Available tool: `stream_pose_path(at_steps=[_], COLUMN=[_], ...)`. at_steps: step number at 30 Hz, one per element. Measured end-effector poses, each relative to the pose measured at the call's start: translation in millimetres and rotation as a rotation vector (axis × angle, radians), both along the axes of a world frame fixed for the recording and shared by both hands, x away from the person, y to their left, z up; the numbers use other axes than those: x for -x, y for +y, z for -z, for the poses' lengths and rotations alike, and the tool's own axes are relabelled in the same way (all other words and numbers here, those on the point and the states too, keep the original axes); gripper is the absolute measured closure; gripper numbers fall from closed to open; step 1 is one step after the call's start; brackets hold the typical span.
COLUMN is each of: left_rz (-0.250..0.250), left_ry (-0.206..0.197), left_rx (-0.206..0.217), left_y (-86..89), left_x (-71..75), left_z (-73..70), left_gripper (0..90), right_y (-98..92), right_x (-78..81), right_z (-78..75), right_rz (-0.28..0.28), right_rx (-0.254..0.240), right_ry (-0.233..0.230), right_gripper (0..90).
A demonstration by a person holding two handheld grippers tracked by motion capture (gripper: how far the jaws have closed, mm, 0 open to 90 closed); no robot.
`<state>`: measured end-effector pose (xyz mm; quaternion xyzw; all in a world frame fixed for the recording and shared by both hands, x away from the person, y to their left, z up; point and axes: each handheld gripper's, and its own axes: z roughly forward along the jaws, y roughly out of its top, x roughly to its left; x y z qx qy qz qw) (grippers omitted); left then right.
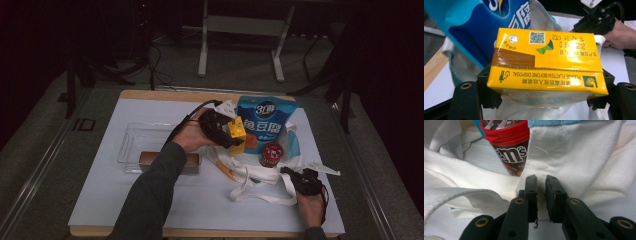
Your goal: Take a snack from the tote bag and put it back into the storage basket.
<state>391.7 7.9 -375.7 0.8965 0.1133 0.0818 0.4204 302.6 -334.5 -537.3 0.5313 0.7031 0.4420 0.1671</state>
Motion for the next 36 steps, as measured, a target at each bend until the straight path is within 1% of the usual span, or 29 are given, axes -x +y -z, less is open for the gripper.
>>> stream_pose_path(at_steps=[1, 3, 4, 8, 14, 18, 20, 27, 29, 30, 36], left_rz=[-0.001, -0.006, -0.013, -0.023, -0.035, -0.046, -0.048, -0.084, -0.103, -0.113, -0.149], left_ry=[-0.003, 0.000, -0.003, -0.004, -0.010, -0.007, -0.014, -0.017, -0.022, -0.017, -0.014], left_rx=[-0.006, 0.000, -0.006, 0.001, -0.014, -0.004, -0.008, 0.015, 0.020, 0.028, 0.028], left_y=[2.7, 5.1, 10.5, 20.1, 33.1, 40.8, 45.0, 59.8, 65.8, 68.8, 83.5], left_x=[0.0, 0.3, 0.4, 2.4, 4.0, 4.6, 5.0, 5.1, 5.1, 4.8, 4.3], left_z=[-0.6, -0.8, -2.3, -5.7, -7.6, -8.2, -9.3, -8.9, -7.8, -7.3, -2.8], left_gripper=[28.8, 28.8, 28.8, 28.8, 28.8, 28.7, 28.7, 28.7, 28.7, 28.7, 28.7], right_y=[0.0, 0.0, 0.0, -0.1, 0.0, 0.0, -0.1, 0.0, -0.1, -0.2, -0.2], right_x=[0.0, 0.1, 0.1, 0.1, 0.3, 0.3, 0.2, 0.3, 0.3, 0.3, 0.3], right_z=[0.0, 0.0, 0.0, 0.1, 0.1, 0.1, 0.1, 0.1, 0.1, 0.1, 0.2], right_rz=[0.000, 0.000, 0.000, 0.001, 0.001, 0.001, 0.001, 0.001, 0.001, 0.001, 0.001], right_rx=[0.000, 0.000, 0.000, -0.001, 0.000, -0.001, -0.001, -0.001, -0.002, 0.000, 0.000], right_ry=[0.000, 0.000, -0.001, 0.000, -0.001, -0.001, 0.000, -0.001, 0.000, -0.001, -0.001], right_gripper=[80.0, 80.0, 80.0, 80.0, 80.0, 80.0, 80.0, 80.0, 80.0, 80.0, 80.0])
